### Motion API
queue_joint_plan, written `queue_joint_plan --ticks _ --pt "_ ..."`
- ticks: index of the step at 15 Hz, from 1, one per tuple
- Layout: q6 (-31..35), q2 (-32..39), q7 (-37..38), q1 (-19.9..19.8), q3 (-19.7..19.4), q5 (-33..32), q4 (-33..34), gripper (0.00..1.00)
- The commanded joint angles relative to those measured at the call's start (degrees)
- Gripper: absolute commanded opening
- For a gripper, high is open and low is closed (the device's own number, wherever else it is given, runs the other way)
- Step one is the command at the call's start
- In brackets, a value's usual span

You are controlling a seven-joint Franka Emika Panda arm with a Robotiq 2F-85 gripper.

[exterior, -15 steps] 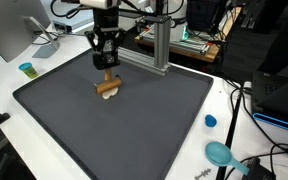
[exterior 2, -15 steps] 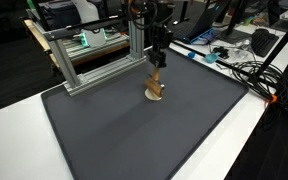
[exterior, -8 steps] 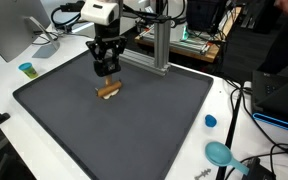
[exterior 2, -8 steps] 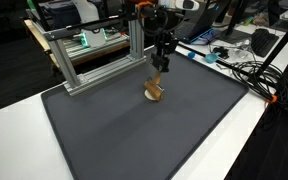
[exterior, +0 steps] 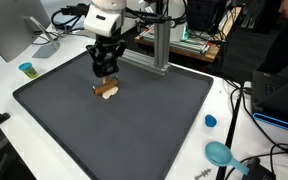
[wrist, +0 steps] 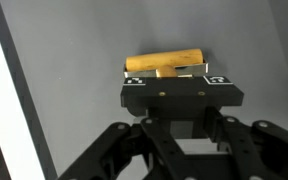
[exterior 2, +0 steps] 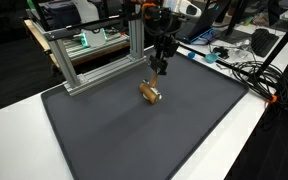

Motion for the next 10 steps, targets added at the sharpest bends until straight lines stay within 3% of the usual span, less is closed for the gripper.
queue_joint_plan --ticks 1,5,10 --pt "-0.2 3.7 2.2 -0.1 0.0 -1.7 -0.1 0.21" --pt "-0.9 2.5 3.1 -0.8 -0.6 -2.0 1.5 0.21" --pt "1.0 -5.0 1.5 -1.8 0.2 -1.3 -3.3 0.21"
